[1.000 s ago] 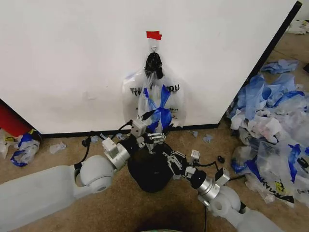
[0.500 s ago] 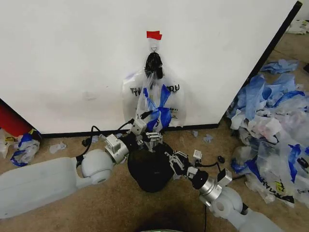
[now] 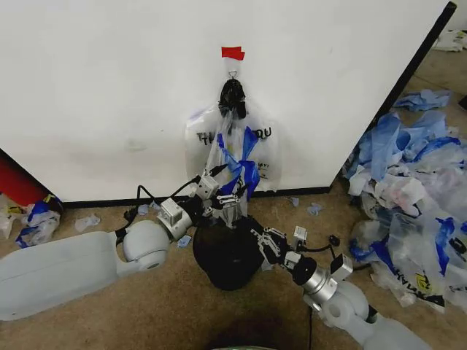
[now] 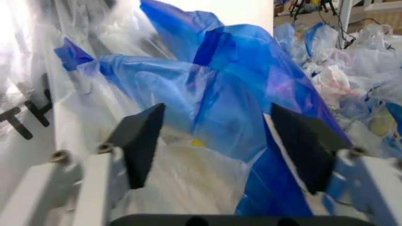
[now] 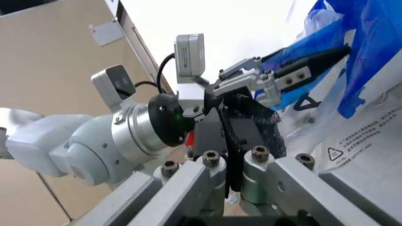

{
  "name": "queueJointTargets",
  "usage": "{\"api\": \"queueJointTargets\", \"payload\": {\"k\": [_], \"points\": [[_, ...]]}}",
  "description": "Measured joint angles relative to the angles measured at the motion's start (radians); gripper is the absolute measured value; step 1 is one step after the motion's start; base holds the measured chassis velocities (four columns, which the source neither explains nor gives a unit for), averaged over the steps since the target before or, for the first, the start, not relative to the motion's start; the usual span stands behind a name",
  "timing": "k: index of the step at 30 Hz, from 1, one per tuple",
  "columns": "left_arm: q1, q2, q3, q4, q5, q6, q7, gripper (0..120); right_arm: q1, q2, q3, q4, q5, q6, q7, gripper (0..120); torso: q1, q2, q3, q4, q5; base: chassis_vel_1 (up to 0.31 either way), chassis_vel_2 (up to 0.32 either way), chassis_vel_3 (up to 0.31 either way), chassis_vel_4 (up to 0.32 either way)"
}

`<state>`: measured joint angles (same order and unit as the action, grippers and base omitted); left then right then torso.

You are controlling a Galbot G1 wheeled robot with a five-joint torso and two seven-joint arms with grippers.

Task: Pick up the garbage bag from the wall and place it over the trash bin.

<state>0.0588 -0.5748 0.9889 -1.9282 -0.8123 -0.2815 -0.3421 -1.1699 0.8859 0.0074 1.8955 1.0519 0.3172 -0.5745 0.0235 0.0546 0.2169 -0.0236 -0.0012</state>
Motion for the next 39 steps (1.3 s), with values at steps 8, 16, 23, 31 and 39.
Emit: {"api": "queueJointTargets", "payload": {"k": [8, 16, 23, 31, 39], "points": [[-0.030, 0.001, 0.030, -0.002, -0.015, 0.000, -0.014, 38, 0.003, 0.012, -0.019, -0.016, -0.003, 0.010, -0.002, 0, 0.000, 0.000, 0.000, 0.0000, 0.0001, 0.000, 0.000, 0.000, 0.000], [-0.053, 0.009, 0.054, -0.020, -0.020, -0.002, -0.025, 10, 0.010, 0.016, -0.030, -0.031, -0.005, 0.016, -0.002, 0, 0.000, 0.000, 0.000, -0.0001, 0.0000, 0.000, 0.000, 0.000, 0.000], [-0.054, 0.036, 0.047, -0.053, -0.055, -0.005, -0.057, 8, 0.001, 0.025, -0.034, -0.042, -0.013, 0.022, -0.008, 0, 0.000, 0.000, 0.000, -0.0001, 0.0001, 0.000, 0.000, 0.000, 0.000], [0.064, 0.096, -0.101, -0.120, -0.129, 0.010, -0.120, 8, -0.005, 0.041, -0.035, -0.060, -0.022, 0.028, -0.014, 0, 0.000, 0.000, 0.000, 0.0000, 0.0000, 0.000, 0.000, 0.000, 0.000], [0.222, 0.120, -0.271, -0.148, -0.157, 0.010, -0.140, 8, -0.001, 0.053, -0.035, -0.072, -0.034, 0.037, -0.015, 0, 0.000, 0.000, 0.000, 0.0000, 0.0000, 0.000, 0.000, 0.000, 0.000]]}}
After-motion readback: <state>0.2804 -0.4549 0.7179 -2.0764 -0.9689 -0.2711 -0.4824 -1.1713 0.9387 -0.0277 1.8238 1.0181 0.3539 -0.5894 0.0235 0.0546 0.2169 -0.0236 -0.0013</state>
